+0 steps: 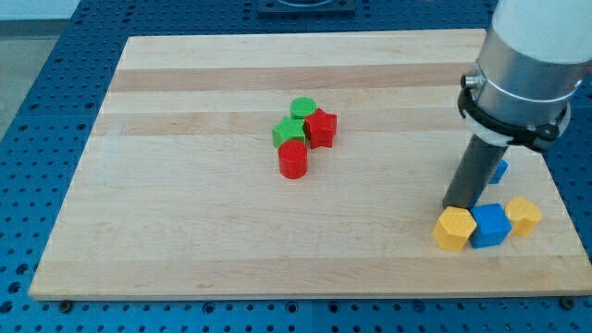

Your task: Push the blue triangle into the yellow hexagon

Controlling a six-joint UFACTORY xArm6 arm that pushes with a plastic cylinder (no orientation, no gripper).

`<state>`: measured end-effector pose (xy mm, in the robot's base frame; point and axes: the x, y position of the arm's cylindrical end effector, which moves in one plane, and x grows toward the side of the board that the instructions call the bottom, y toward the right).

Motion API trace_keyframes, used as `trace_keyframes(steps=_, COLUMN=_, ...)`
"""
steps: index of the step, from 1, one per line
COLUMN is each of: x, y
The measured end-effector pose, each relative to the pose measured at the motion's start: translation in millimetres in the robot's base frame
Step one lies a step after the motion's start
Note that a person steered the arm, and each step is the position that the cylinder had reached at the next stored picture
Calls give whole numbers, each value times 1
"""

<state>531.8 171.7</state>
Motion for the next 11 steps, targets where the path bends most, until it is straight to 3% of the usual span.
trace_keyframes(steps=3, x=18, y=8)
trace_keyframes(steps=4, x=7, y=-18)
trace_keyframes(steps=5, x=-20, y=-36)
trace_keyframes(steps=6, x=-79, y=-31)
trace_keyframes(steps=7, x=-123, y=2)
trace_keyframes(steps=8, x=-118, y=65)
trace_keyframes(steps=11, x=-62, y=62)
